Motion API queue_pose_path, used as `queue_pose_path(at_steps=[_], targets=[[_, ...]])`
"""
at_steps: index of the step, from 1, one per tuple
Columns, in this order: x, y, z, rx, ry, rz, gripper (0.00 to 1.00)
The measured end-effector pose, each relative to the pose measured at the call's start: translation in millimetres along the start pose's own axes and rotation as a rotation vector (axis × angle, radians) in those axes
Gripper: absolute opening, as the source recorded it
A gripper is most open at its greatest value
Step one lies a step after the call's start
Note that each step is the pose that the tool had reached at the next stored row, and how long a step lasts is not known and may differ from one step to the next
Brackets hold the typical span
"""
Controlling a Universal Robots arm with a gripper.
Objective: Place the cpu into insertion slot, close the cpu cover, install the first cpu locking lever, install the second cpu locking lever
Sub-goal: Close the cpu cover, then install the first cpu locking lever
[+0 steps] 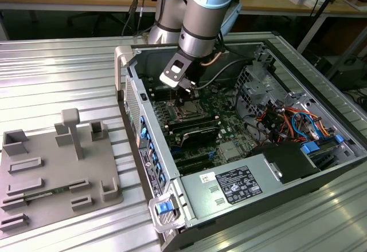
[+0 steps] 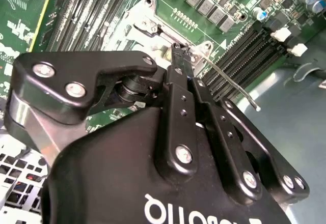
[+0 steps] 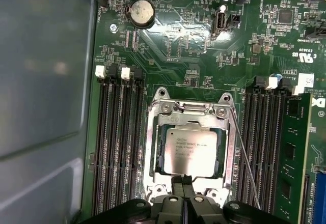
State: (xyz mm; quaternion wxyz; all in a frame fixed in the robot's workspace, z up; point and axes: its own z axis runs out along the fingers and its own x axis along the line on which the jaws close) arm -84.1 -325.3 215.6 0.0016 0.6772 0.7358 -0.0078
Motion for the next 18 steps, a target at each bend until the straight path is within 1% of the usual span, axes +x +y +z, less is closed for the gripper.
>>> queue_pose_path(at_steps=[2, 3, 4, 6, 8, 11, 18], targets=[[-0.2, 2.4, -0.1, 0.0001, -0.0002, 0.0, 0.11], [-0.7, 7.6, -0.1, 0.0001, -0.0002, -0.001, 0.11], [-1.0, 11.5, -0.2, 0.0002, -0.0003, -0.001, 0.11], [-1.4, 16.8, -0.2, 0.0002, -0.0003, -0.001, 0.11], [-2.1, 20.8, -0.2, 0.0, -0.0002, -0.002, 0.11], [-3.3, 21.7, -0.2, 0.0, -0.0005, -0.002, 0.11], [-3.6, 23.9, -0.3, 0.0002, -0.0006, -0.002, 0.11]])
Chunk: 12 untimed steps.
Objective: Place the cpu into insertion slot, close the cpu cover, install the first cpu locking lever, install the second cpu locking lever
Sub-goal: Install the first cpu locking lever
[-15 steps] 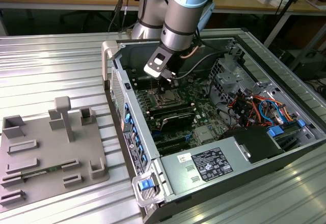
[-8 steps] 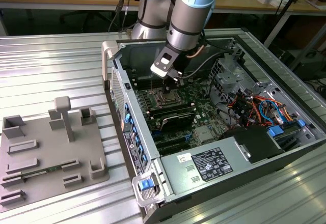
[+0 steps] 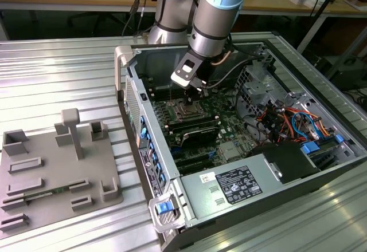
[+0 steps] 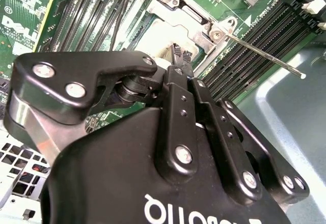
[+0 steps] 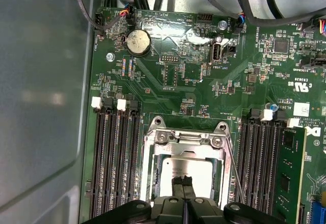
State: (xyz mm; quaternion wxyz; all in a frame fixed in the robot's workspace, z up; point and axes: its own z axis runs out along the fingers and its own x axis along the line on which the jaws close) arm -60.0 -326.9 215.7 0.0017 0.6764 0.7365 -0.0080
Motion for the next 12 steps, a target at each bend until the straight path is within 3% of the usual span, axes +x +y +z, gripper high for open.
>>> queue_pose_path(at_steps=[8, 12], targets=[[0.0, 0.2, -0.1, 0.0, 0.0, 0.0, 0.11], [-0.1, 0.1, -4.1, 0.0, 0.0, 0.0, 0.11]])
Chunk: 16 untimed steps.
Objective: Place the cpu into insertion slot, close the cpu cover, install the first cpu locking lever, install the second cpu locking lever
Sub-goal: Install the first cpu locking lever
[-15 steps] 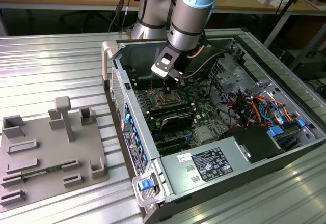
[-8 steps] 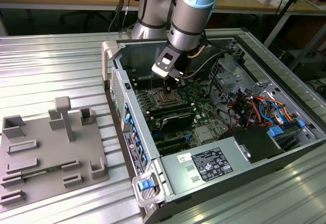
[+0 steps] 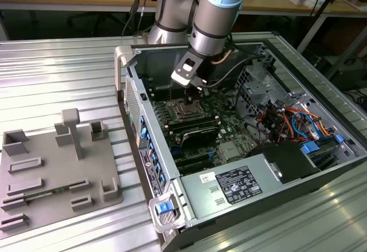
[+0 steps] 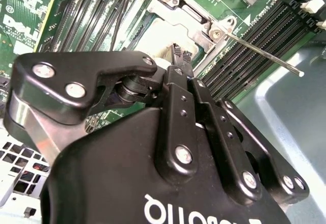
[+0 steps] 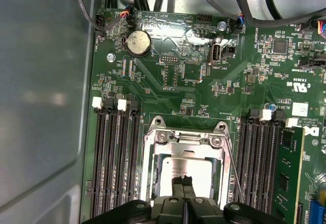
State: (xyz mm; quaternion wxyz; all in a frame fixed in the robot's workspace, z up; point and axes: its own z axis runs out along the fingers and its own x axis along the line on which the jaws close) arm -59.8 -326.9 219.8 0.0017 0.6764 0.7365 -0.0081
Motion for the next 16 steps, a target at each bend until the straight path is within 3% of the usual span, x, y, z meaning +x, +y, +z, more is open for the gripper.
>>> queue_pose_path(at_steps=[5, 7, 10, 16], targets=[[0.0, 0.0, -2.3, -0.0002, -0.0001, -0.019, 0.11], [0.0, 0.0, -2.3, -0.001, -0.0007, -0.077, 0.11], [0.0, 0.0, -2.4, -0.0017, -0.0013, -0.133, 0.11], [-0.1, -0.1, -7.2, -0.0019, -0.0014, -0.14, 0.11]])
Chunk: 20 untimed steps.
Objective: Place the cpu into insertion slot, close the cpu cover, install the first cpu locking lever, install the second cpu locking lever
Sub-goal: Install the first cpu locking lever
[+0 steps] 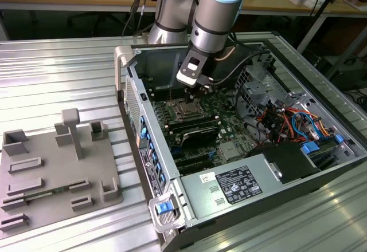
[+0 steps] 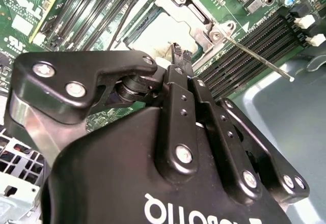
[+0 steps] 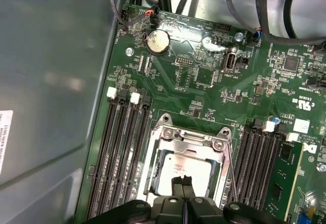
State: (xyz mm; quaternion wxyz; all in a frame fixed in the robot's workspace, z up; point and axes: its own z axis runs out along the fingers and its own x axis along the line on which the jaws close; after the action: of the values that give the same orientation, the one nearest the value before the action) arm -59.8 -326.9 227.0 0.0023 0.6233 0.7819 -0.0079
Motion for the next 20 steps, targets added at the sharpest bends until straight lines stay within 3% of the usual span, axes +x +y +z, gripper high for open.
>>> queue_pose_path(at_steps=[5, 7, 13, 17, 20], targets=[[-0.1, -0.1, -8.2, -0.0001, 0.0001, -0.007, 0.11], [-0.1, -0.1, -8.2, -0.001, -0.0006, -0.068, 0.11], [-0.1, -0.1, -8.3, -0.0027, -0.0018, -0.201, 0.11], [-0.1, -0.2, -8.3, -0.0036, -0.0025, -0.27, 0.11], [-0.1, -0.2, -8.3, -0.0037, -0.0026, -0.275, 0.11]])
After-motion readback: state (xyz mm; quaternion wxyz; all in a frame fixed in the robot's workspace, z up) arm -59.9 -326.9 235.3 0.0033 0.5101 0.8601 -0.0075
